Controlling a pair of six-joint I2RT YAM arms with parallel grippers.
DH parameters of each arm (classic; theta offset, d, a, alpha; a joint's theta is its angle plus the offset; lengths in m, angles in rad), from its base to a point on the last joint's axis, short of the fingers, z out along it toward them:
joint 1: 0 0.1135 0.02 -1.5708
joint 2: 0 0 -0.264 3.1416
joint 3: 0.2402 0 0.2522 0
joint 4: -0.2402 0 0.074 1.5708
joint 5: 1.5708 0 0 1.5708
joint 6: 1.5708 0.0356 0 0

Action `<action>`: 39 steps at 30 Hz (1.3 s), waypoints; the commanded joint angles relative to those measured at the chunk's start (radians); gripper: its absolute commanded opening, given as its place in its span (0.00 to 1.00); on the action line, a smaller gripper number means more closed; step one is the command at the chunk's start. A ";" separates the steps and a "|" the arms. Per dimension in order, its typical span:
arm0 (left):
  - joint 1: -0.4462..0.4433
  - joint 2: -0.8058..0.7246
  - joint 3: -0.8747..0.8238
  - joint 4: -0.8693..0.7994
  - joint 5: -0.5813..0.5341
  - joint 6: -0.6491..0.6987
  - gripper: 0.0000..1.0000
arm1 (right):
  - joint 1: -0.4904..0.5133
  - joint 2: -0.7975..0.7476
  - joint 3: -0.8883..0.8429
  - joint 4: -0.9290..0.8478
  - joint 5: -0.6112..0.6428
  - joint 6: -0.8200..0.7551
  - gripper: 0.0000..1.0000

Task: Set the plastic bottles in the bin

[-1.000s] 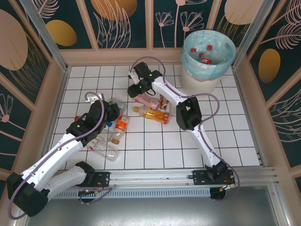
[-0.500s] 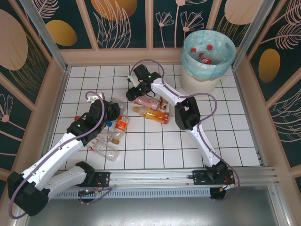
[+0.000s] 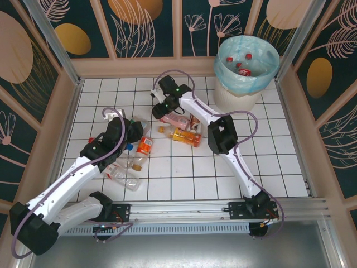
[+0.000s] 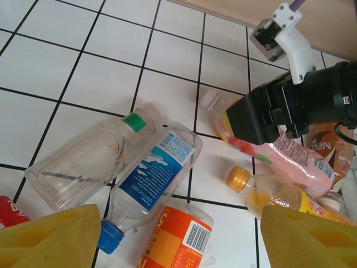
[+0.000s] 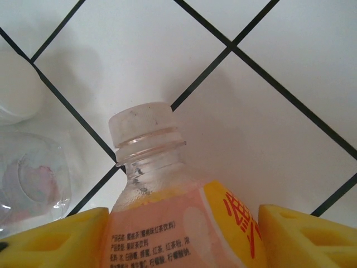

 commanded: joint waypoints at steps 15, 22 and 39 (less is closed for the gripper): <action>0.015 0.128 0.162 0.174 0.063 0.163 0.78 | -0.052 -0.368 -0.205 0.264 0.000 0.093 0.47; 0.015 0.154 0.173 0.451 0.339 0.282 0.90 | -0.096 -0.614 -0.429 0.503 -0.130 0.243 0.46; 0.015 0.296 0.162 0.875 0.772 0.336 0.99 | -0.166 -0.990 -1.020 1.386 -0.616 0.785 0.46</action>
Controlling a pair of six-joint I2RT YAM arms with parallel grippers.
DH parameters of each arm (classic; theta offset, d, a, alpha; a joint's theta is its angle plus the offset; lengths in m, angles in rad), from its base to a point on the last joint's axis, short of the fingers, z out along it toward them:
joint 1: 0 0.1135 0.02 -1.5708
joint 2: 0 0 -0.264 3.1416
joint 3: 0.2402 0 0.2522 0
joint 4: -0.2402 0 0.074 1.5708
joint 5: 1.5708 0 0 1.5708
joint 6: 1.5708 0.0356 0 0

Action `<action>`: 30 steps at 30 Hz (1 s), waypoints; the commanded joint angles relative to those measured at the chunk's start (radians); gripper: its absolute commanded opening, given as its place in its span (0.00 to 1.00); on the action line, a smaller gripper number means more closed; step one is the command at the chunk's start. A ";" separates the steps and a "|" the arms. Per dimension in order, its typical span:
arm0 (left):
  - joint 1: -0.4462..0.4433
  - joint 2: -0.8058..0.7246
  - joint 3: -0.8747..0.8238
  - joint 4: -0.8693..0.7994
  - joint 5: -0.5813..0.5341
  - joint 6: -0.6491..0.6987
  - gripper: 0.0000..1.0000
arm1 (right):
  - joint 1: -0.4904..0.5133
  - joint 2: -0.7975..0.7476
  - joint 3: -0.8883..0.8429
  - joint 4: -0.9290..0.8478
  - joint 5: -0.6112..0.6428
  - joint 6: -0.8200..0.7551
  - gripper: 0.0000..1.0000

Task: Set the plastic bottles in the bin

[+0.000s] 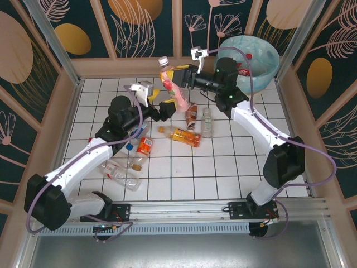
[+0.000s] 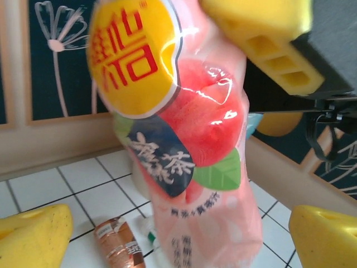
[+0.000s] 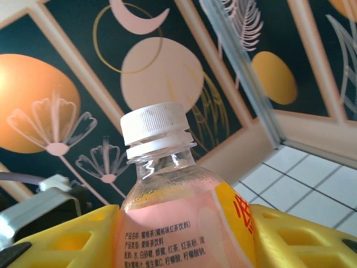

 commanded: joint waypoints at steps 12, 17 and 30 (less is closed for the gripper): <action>0.005 0.107 0.138 0.071 0.116 -0.013 0.48 | 0.021 -0.061 -0.074 0.263 -0.092 0.131 0.52; 0.006 0.079 0.136 -0.006 0.094 0.045 0.37 | 0.026 -0.083 0.040 -0.123 0.043 -0.121 0.76; 0.001 0.069 0.160 -0.235 0.109 0.244 0.39 | 0.121 0.093 0.431 -0.670 0.272 -0.417 0.48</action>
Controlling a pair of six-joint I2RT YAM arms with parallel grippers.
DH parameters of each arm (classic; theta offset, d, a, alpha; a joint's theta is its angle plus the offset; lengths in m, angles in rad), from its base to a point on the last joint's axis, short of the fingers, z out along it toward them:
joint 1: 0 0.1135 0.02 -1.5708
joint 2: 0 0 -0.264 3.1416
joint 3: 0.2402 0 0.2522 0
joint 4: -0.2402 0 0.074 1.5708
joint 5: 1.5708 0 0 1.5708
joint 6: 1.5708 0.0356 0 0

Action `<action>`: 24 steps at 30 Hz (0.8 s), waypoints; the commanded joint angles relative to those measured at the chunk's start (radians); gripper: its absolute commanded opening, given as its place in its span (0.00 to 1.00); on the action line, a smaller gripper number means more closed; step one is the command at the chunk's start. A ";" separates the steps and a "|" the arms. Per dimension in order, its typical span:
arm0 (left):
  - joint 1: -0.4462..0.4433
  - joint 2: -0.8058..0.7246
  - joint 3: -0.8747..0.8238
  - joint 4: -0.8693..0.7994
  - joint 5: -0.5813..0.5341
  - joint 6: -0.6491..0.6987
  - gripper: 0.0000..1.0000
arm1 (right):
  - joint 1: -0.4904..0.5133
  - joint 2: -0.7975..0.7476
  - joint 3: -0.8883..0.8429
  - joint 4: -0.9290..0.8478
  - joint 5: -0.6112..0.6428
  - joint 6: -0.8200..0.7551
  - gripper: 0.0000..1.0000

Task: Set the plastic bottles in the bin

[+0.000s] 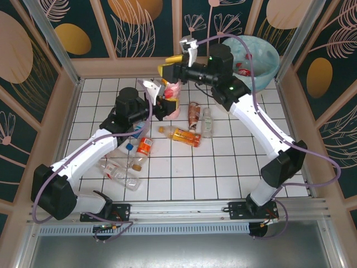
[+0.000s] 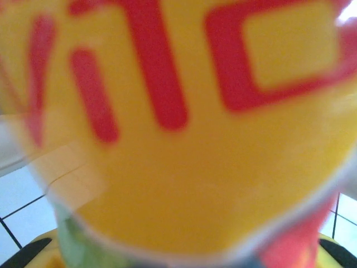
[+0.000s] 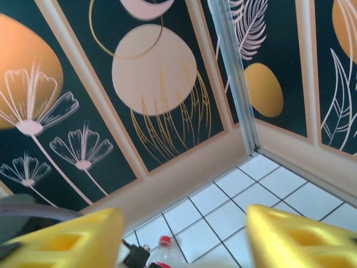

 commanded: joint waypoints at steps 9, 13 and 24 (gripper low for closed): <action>0.002 -0.052 0.019 -0.035 -0.053 0.072 0.49 | 0.009 0.080 0.194 -0.326 0.134 -0.131 0.11; 0.002 -0.067 0.014 -0.020 -0.075 0.062 0.74 | 0.007 0.090 0.280 -0.378 0.201 -0.142 0.05; 0.002 -0.189 -0.045 0.023 -0.202 0.079 0.99 | -0.139 0.087 0.488 -0.420 0.773 -0.287 0.03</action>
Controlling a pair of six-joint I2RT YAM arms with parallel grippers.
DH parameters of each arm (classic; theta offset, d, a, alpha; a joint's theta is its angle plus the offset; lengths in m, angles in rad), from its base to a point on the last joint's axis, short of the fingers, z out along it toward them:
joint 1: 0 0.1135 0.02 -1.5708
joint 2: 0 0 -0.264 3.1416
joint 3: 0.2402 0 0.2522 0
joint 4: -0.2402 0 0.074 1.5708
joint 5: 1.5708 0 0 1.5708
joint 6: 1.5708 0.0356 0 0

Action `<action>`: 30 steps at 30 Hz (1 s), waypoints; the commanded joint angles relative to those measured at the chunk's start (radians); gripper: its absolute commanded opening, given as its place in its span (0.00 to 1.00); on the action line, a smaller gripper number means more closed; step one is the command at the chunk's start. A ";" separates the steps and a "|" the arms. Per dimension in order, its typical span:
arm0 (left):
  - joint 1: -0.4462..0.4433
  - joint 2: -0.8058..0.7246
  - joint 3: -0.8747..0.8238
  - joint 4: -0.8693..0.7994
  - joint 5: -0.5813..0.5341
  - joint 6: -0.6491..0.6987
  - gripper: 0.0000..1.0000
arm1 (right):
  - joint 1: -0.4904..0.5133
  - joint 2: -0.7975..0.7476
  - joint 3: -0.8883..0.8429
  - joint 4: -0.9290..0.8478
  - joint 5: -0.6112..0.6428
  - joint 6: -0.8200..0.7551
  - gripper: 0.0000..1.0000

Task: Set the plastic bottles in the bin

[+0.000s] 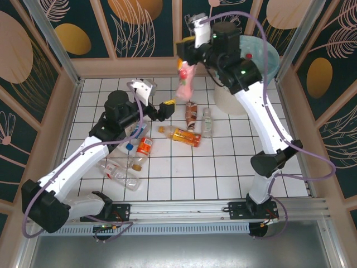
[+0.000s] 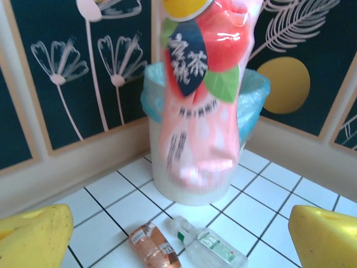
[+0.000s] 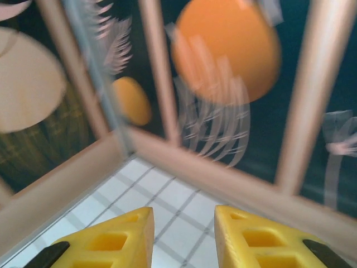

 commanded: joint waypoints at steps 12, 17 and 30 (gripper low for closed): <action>0.002 -0.059 -0.044 0.003 -0.098 0.024 0.97 | -0.136 -0.071 -0.259 0.460 0.512 -0.163 0.01; 0.002 -0.060 -0.044 0.005 -0.100 0.017 0.97 | -0.117 -0.030 -0.118 0.406 0.448 -0.103 0.01; 0.003 -0.040 -0.070 0.038 -0.100 0.021 0.96 | -0.127 0.111 -0.119 0.686 0.733 -0.492 0.01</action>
